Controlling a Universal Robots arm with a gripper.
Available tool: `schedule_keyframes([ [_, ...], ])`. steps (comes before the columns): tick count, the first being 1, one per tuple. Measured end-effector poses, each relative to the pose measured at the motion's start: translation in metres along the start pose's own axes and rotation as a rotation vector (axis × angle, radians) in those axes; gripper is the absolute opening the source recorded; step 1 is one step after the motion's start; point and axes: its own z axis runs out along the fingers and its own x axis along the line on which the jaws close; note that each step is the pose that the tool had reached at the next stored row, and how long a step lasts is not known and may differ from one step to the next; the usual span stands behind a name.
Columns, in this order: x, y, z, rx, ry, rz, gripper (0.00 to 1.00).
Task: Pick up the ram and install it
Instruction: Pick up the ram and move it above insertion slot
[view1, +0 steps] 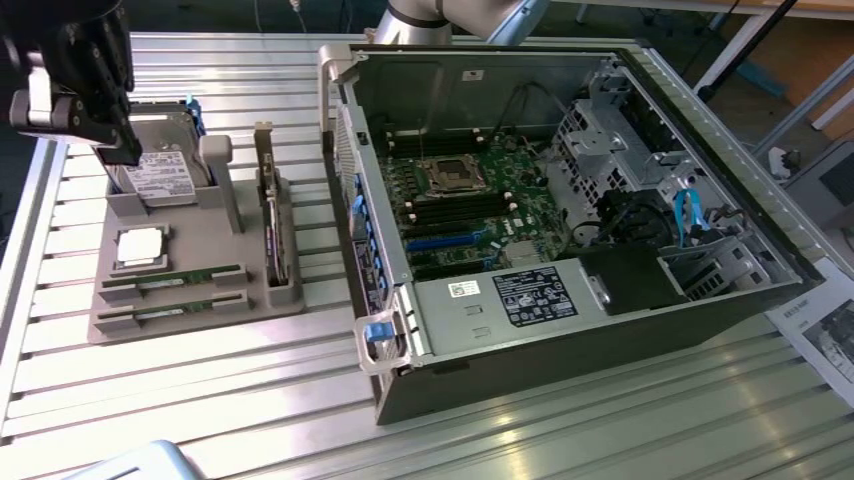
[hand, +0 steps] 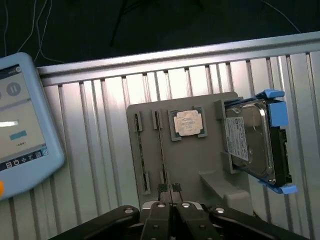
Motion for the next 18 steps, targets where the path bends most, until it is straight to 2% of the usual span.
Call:
schedule_keyframes([
  [5,0.0000,0.0000,0.0000,-0.0024,0.0045,-0.098,0.10],
  [18,0.0000,0.0000,0.0000,-0.0027,0.0050,-0.110,0.10],
])
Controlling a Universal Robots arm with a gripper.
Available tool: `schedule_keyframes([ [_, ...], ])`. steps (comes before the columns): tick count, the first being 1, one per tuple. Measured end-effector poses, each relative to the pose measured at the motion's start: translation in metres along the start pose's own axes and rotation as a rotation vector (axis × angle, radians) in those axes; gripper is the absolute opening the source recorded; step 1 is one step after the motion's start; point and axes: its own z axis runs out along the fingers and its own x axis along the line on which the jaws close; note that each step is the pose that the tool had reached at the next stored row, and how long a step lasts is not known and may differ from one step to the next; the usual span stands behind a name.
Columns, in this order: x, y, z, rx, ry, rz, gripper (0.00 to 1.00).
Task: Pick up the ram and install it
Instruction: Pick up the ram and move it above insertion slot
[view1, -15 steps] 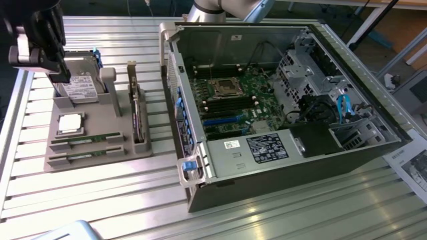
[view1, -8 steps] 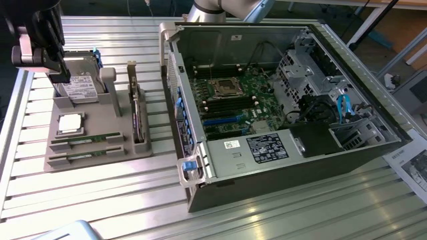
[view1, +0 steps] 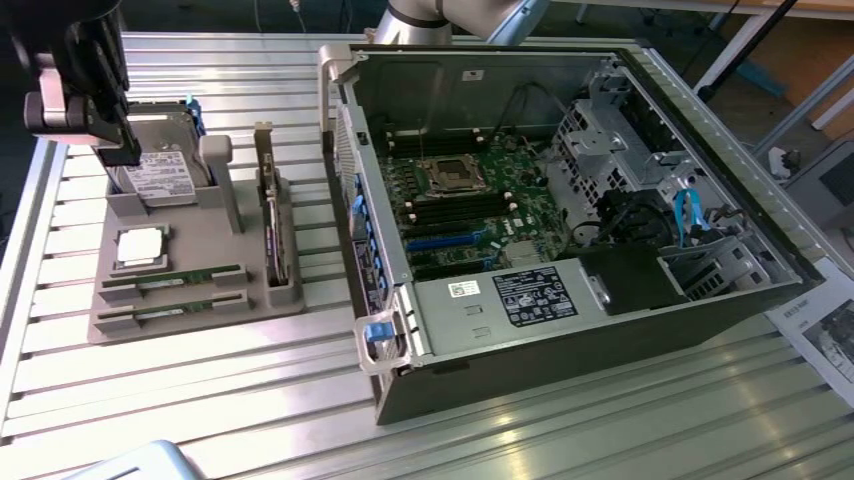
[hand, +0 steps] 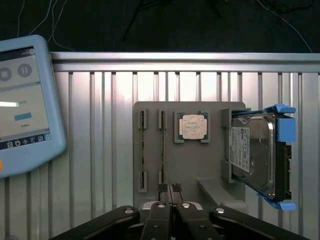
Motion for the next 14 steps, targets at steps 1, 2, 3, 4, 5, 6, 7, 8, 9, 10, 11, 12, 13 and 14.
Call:
schedule_keyframes([
  [1,0.000,0.0000,0.0000,0.0001,0.0000,0.000,0.10],
  [2,0.000,0.0000,0.0002,0.0000,0.0000,0.000,0.10],
  [3,0.000,-0.0001,0.0006,0.0001,-0.0001,0.000,0.10],
  [4,0.000,-0.0001,0.0011,0.0000,0.0000,0.000,0.10],
  [5,0.000,-0.0001,0.0022,0.0000,0.0000,0.000,0.10],
  [6,0.000,-0.0002,0.0036,0.0002,-0.0001,0.000,0.10],
  [7,0.000,-0.0002,0.0049,0.0001,-0.0001,0.000,0.10],
  [8,0.000,-0.0003,0.0072,0.0000,0.0000,0.000,0.10],
  [9,0.000,-0.0004,0.0097,0.0000,0.0000,0.000,0.10],
  [10,0.000,-0.0005,0.0116,0.0001,-0.0001,0.000,0.10],
  [11,0.000,-0.0006,0.0132,0.0000,0.0000,0.000,0.10],
  [12,0.000,-0.0007,0.0156,0.0001,-0.0001,0.000,0.10],
  [13,0.000,-0.0007,0.0172,0.0000,0.0000,0.000,0.10],
  [14,0.000,-0.0009,0.0201,0.0000,0.0000,0.000,0.10],
])
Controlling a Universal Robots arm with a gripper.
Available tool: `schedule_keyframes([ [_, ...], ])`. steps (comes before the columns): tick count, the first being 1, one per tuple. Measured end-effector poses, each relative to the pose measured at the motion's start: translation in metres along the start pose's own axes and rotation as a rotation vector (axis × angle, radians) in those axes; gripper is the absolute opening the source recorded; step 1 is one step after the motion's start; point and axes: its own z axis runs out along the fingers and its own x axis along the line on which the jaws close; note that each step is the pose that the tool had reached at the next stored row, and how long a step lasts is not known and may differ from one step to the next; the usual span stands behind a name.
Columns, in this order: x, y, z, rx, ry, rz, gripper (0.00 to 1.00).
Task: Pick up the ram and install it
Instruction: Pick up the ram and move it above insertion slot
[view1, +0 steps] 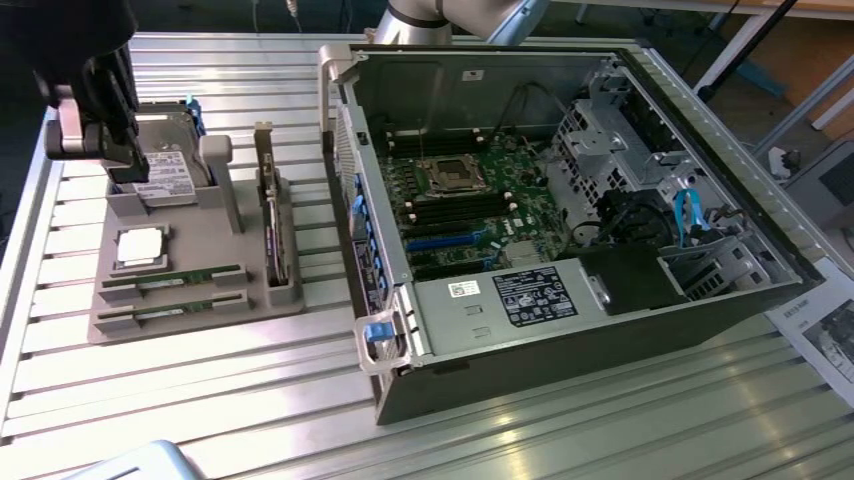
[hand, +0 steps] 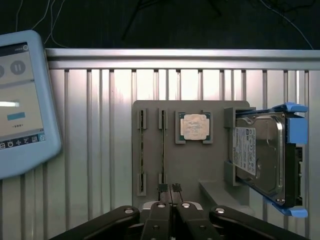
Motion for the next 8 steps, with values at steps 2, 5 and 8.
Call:
schedule_keyframes([
  [2,0.000,-0.0002,0.0053,0.0000,0.0000,0.000,0.10],
  [5,0.001,-0.0005,0.0120,0.0001,0.0000,0.000,0.10],
  [8,0.001,-0.0008,0.0168,0.0000,0.0000,0.000,0.10],
])
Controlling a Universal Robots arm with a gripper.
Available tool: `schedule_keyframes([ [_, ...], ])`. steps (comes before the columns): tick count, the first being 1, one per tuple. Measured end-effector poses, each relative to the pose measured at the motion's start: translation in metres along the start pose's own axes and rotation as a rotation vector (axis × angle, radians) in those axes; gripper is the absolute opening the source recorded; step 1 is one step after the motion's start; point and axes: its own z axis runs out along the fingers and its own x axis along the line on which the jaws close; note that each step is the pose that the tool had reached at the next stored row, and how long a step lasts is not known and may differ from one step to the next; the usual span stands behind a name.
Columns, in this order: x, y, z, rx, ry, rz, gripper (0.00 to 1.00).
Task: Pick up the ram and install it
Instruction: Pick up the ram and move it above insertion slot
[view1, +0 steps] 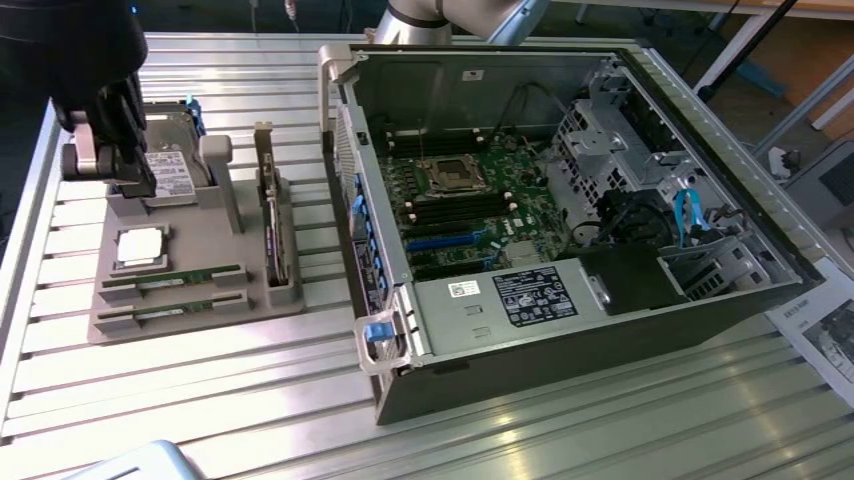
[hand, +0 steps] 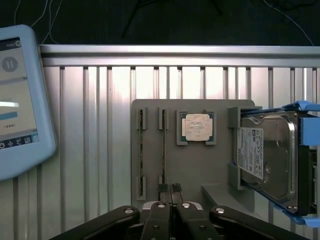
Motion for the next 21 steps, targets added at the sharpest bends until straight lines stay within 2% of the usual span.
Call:
schedule_keyframes([
  [15,0.001,-0.0013,0.0292,0.0000,0.0000,-0.001,0.10],
  [21,0.002,-0.0017,0.0366,0.0000,0.0000,-0.001,0.10],
])
